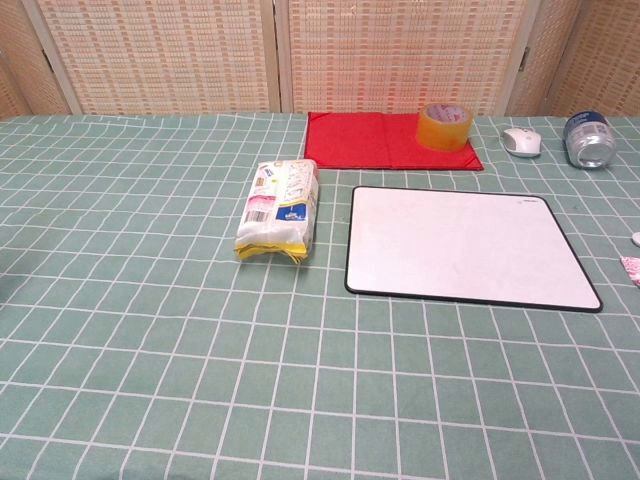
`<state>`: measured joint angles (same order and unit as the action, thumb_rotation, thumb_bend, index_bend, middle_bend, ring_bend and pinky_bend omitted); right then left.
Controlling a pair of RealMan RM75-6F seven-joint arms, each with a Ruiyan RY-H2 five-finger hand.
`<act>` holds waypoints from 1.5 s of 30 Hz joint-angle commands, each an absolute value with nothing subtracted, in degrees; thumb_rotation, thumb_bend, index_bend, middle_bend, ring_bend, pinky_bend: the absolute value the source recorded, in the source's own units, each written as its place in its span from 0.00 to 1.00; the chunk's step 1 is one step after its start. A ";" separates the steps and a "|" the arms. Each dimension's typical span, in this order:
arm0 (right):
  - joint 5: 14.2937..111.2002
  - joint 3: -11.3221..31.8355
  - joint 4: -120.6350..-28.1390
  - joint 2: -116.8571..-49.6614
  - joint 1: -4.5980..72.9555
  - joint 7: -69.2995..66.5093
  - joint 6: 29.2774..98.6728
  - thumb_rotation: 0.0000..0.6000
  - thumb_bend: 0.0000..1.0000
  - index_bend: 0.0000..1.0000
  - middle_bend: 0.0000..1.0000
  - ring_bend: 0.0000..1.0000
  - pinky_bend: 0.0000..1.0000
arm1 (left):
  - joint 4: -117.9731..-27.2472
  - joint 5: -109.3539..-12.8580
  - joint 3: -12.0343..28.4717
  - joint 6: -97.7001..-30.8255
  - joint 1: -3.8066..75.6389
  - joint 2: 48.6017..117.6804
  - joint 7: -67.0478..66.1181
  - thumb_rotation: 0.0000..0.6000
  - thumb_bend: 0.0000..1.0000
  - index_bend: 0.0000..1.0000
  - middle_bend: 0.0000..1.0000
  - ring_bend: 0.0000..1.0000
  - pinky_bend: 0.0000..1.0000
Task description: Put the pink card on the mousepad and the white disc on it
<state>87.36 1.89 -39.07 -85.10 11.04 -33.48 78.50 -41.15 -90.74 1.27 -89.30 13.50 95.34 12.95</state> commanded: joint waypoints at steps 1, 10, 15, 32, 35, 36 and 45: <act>87.03 2.16 -38.98 -85.29 10.94 -32.63 78.55 1.00 0.00 0.00 0.00 0.00 0.00 | -41.21 -90.82 1.29 -89.64 13.50 95.32 13.05 1.00 0.28 0.00 0.00 0.00 0.09; 87.27 2.09 -39.14 -85.31 10.71 -32.37 79.18 1.00 0.00 0.00 0.00 0.00 0.00 | -41.55 -90.97 1.10 -89.89 13.36 94.98 14.49 1.00 0.28 0.00 0.00 0.00 0.09; 87.38 2.09 -38.99 -85.45 10.89 -31.96 79.10 1.00 0.00 0.00 0.00 0.00 0.00 | -42.06 -90.59 1.09 -88.83 13.48 94.45 16.13 1.00 0.28 0.00 0.00 0.00 0.10; 88.37 2.03 -42.64 -84.15 12.09 -21.54 79.61 1.00 0.00 0.23 0.70 0.73 0.91 | -44.23 -90.99 0.31 -87.80 13.45 93.13 16.96 1.00 0.28 0.00 0.00 0.00 0.12; 88.29 2.20 -44.42 -83.61 12.68 -19.78 78.87 1.00 0.00 0.30 0.76 0.79 0.96 | -44.42 -90.99 0.26 -87.66 13.46 93.03 17.02 1.00 0.28 0.00 0.00 0.00 0.12; 88.28 2.23 -44.77 -83.51 12.81 -19.46 78.71 1.00 0.00 0.34 0.79 0.82 0.97 | -44.46 -90.99 0.26 -87.63 13.47 93.01 17.03 1.00 0.28 0.00 0.00 0.00 0.12; 79.59 4.79 -62.58 -76.15 19.06 -0.67 60.44 1.00 0.00 0.48 1.00 1.00 1.00 | -45.76 -91.09 -0.31 -86.25 13.57 92.06 18.76 1.00 0.28 0.00 0.00 0.00 0.13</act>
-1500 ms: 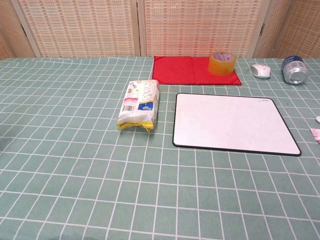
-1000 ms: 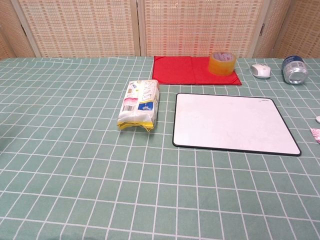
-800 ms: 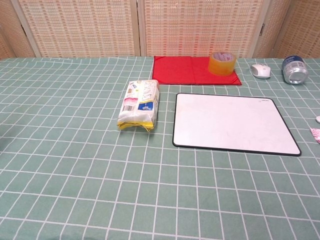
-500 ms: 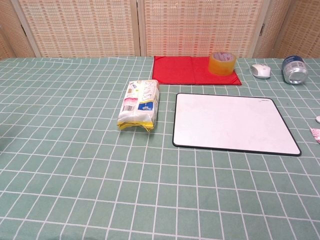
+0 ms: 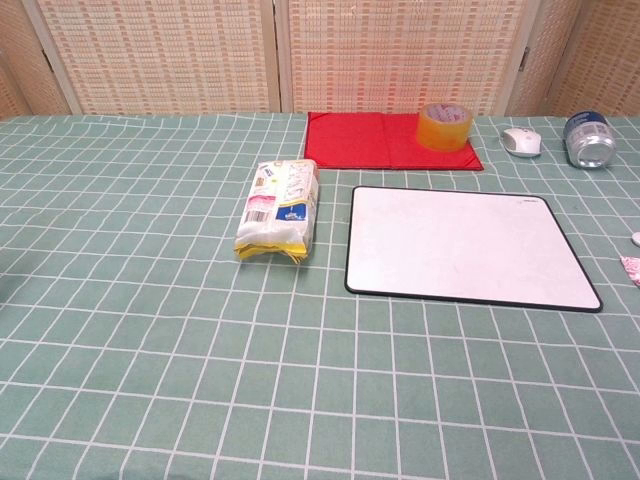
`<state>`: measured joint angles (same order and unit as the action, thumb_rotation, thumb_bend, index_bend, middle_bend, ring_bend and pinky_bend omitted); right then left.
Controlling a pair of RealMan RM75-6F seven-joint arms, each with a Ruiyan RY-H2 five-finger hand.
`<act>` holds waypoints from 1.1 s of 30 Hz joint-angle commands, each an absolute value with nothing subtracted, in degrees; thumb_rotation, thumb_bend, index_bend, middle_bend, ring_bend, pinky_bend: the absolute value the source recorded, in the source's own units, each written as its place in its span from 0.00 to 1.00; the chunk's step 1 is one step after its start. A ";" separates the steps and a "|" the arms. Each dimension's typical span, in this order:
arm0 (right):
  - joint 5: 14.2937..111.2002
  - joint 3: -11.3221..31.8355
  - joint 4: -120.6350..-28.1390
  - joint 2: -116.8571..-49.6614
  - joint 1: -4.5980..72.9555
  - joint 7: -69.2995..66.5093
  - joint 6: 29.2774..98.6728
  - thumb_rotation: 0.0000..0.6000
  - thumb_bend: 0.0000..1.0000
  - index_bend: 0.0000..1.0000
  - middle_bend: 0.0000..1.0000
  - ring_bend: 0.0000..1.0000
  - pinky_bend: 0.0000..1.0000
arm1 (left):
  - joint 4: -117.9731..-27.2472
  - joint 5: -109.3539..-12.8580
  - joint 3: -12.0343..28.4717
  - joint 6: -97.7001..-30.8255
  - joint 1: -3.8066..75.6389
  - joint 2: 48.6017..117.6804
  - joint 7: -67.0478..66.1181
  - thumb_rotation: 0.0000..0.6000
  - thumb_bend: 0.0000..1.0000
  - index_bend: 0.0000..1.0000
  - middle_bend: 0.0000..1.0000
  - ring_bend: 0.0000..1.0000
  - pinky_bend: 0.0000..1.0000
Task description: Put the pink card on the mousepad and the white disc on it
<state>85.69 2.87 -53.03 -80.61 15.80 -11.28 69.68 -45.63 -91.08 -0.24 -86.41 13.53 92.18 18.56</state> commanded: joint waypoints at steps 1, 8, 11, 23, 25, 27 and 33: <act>77.88 5.29 -63.93 -75.57 19.55 1.29 58.66 1.00 0.00 0.49 1.00 1.00 1.00 | -45.87 -91.08 -0.33 -86.08 13.60 91.97 18.98 1.00 0.28 0.00 0.00 0.00 0.13; 68.33 7.43 -67.22 -75.17 22.57 11.62 50.92 1.00 0.04 0.46 1.00 1.00 1.00 | -46.72 -90.81 -0.44 -84.68 13.89 91.31 20.42 1.00 0.28 0.00 0.00 0.00 0.13; 65.62 7.79 -67.50 -75.37 23.42 13.98 49.29 1.00 0.07 0.44 1.00 1.00 1.00 | -47.08 -90.71 -0.52 -83.99 14.04 91.04 20.94 1.00 0.28 0.00 0.00 0.00 0.13; 60.48 7.31 -67.83 -76.78 25.52 14.28 43.89 1.00 0.09 0.42 1.00 1.00 1.00 | -47.95 -90.65 -0.63 -82.86 14.38 90.45 22.14 1.00 0.28 0.00 0.00 0.00 0.13; 60.41 7.14 -67.29 -77.23 25.66 14.49 44.14 1.00 0.12 0.42 1.00 1.00 1.00 | -48.04 -90.67 -0.64 -82.89 14.38 90.40 22.21 1.00 0.28 0.00 0.00 0.00 0.13; 59.97 7.12 -66.89 -77.56 25.82 14.37 44.05 1.00 0.14 0.42 1.00 1.00 1.00 | -48.10 -90.75 -0.68 -82.98 14.36 90.36 22.27 1.00 0.28 0.00 0.00 0.00 0.13; 59.00 7.08 -65.99 -78.05 26.43 14.10 43.51 1.00 0.20 0.41 1.00 1.00 1.00 | -48.41 -90.85 -0.80 -82.63 14.51 90.26 22.58 1.00 0.28 0.00 0.00 0.00 0.13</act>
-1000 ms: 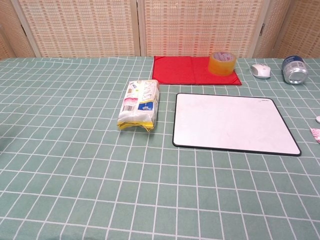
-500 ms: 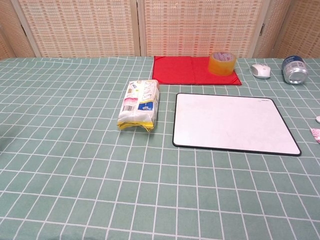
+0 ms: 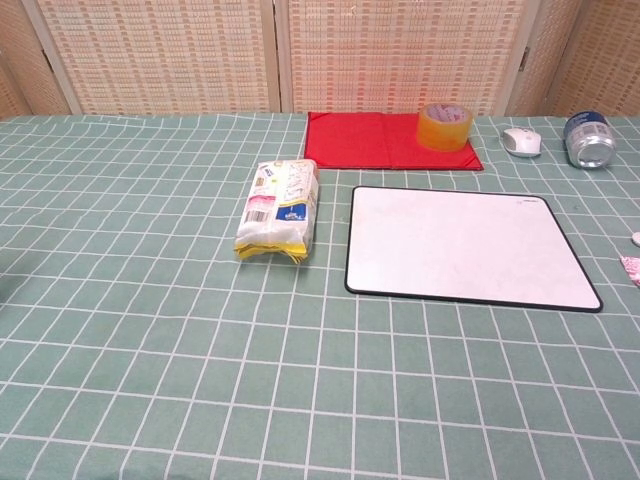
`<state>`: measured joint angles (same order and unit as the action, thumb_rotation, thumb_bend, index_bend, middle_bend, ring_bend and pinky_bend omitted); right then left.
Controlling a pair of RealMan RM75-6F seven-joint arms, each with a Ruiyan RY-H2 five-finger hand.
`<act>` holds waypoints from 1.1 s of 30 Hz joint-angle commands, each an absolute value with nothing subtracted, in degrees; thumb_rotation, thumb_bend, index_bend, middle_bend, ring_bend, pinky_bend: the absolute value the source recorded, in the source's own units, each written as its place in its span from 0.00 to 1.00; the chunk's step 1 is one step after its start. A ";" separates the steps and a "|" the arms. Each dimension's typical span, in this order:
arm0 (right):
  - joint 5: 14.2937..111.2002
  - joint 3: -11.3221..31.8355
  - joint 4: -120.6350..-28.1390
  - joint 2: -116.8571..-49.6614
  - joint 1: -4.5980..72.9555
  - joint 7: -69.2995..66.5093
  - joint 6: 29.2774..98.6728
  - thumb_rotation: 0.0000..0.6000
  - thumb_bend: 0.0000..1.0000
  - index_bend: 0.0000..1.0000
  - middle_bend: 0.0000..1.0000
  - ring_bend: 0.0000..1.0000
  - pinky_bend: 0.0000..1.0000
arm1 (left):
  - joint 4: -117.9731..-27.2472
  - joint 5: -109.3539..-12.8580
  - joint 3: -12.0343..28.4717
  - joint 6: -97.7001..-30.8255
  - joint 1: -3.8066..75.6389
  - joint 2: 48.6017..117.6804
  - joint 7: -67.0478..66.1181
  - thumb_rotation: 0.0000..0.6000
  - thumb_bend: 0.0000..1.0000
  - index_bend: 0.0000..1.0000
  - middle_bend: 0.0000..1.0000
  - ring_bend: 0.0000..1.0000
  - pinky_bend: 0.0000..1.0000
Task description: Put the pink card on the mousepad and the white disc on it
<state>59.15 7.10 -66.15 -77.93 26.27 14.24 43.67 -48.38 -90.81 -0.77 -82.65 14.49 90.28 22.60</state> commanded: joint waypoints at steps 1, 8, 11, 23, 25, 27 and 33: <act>58.89 7.06 -65.95 -78.08 26.57 13.99 43.36 1.00 0.21 0.41 1.00 1.00 1.00 | -48.44 -90.88 -0.83 -82.59 14.52 90.23 22.57 1.00 0.28 0.00 0.00 0.00 0.13; 58.42 6.78 -65.84 -78.32 27.24 13.79 42.76 1.00 0.26 0.39 1.00 1.00 1.00 | -48.63 -90.72 -0.80 -82.06 14.68 90.07 23.09 1.00 0.28 0.00 0.00 0.00 0.13; 57.81 6.56 -65.45 -78.60 27.52 14.18 42.36 1.00 0.26 0.39 1.00 1.00 1.00 | -48.72 -90.68 -0.78 -81.87 14.75 90.02 23.26 1.00 0.28 0.00 0.00 0.00 0.13; 56.42 6.03 -65.69 -78.79 27.96 15.07 42.64 1.00 0.26 0.36 1.00 1.00 1.00 | -49.12 -90.62 -0.91 -81.24 14.90 89.70 23.96 1.00 0.28 0.00 0.00 0.00 0.13; 56.42 5.96 -65.84 -78.65 27.99 14.96 42.65 1.00 0.26 0.36 1.00 1.00 1.00 | -49.18 -90.60 -0.92 -81.16 14.90 89.66 24.03 1.00 0.28 0.00 0.00 0.00 0.13; 56.41 5.83 -65.81 -78.63 28.03 14.97 42.68 1.00 0.26 0.36 1.00 1.00 1.00 | -49.25 -90.55 -0.91 -81.05 14.92 89.64 24.04 1.00 0.28 0.00 0.00 0.00 0.13; 56.22 5.50 -65.51 -78.87 28.21 15.12 42.58 1.00 0.19 0.36 1.00 1.00 1.00 | -49.46 -90.50 -0.95 -80.75 14.98 89.54 24.22 1.00 0.28 0.00 0.00 0.00 0.13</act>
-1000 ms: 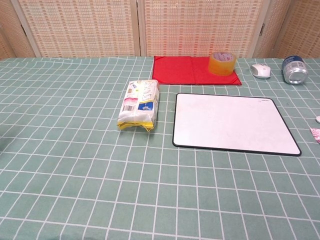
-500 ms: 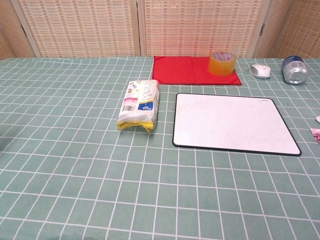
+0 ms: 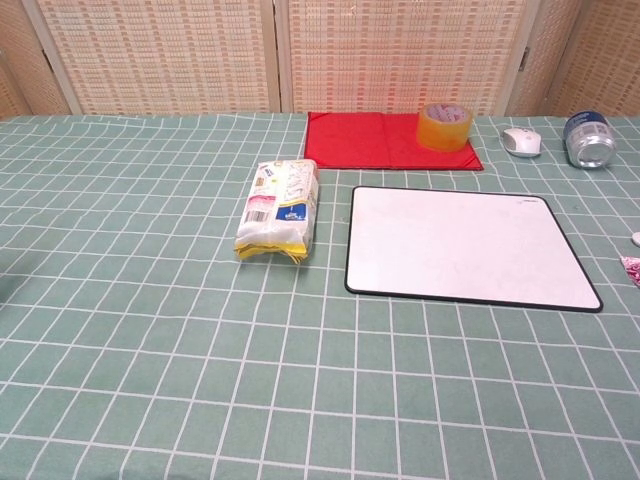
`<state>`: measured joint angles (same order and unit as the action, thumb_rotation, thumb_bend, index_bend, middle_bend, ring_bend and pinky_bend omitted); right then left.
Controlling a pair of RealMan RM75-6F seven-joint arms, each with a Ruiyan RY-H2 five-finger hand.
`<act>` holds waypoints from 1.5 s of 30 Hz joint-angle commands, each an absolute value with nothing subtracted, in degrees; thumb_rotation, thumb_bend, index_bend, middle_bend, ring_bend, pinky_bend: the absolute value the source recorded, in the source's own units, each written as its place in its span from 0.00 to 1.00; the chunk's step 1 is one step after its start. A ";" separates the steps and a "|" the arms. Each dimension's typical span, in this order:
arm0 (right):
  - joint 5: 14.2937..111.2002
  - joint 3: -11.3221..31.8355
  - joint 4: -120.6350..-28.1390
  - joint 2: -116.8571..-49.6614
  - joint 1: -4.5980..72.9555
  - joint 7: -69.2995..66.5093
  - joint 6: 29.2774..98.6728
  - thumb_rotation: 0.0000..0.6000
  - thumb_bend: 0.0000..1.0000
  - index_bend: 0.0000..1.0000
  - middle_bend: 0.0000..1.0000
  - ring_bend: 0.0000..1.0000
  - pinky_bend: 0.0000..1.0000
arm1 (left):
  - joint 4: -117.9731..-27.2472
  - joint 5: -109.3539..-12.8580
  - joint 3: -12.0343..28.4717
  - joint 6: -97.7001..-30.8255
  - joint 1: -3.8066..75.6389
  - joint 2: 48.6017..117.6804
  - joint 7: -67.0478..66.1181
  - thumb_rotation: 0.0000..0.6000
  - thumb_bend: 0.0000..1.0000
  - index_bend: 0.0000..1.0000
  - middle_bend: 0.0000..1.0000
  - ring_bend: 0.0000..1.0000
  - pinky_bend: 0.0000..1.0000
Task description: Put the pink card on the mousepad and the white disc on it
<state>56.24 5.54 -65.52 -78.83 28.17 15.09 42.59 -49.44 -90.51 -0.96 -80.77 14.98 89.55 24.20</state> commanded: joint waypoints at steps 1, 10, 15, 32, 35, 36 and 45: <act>56.18 5.45 -65.49 -78.92 28.25 15.15 42.59 1.00 0.19 0.36 1.00 1.00 1.00 | -49.48 -90.47 -0.91 -80.76 14.99 89.51 24.24 1.00 0.28 0.00 0.00 0.00 0.13; 55.78 5.38 -65.14 -79.20 28.49 15.11 42.69 1.00 0.17 0.36 1.00 1.00 1.00 | -49.56 -90.40 -0.87 -80.83 14.92 89.46 24.29 1.00 0.28 0.00 0.00 0.00 0.13; 55.27 5.24 -64.62 -79.58 28.87 15.52 42.11 1.00 0.17 0.35 1.00 1.00 1.00 | -49.56 -90.26 -0.78 -80.78 14.88 89.48 24.26 1.00 0.28 0.00 0.00 0.00 0.13; 52.78 4.84 -63.48 -80.43 29.97 17.17 40.56 1.00 0.17 0.35 1.00 1.00 1.00 | -49.42 -90.01 -0.66 -80.30 14.98 89.39 24.91 1.00 0.28 0.00 0.00 0.00 0.13; 52.79 4.83 -63.68 -80.38 30.01 17.10 40.72 1.00 0.17 0.37 1.00 1.00 1.00 | -49.36 -90.08 -0.71 -80.38 14.95 89.38 24.98 1.00 0.28 0.00 0.00 0.00 0.13; 52.87 4.83 -63.78 -80.32 29.98 17.01 40.84 1.00 0.17 0.38 1.00 1.00 1.00 | -49.34 -90.10 -0.70 -80.45 14.95 89.39 25.00 1.00 0.28 0.00 0.00 0.00 0.13; 53.39 4.92 -64.20 -79.72 29.82 16.23 41.59 1.00 0.17 0.44 1.00 1.00 1.00 | -49.21 -90.16 -0.74 -80.35 15.01 89.46 25.23 1.00 0.28 0.00 0.00 0.00 0.13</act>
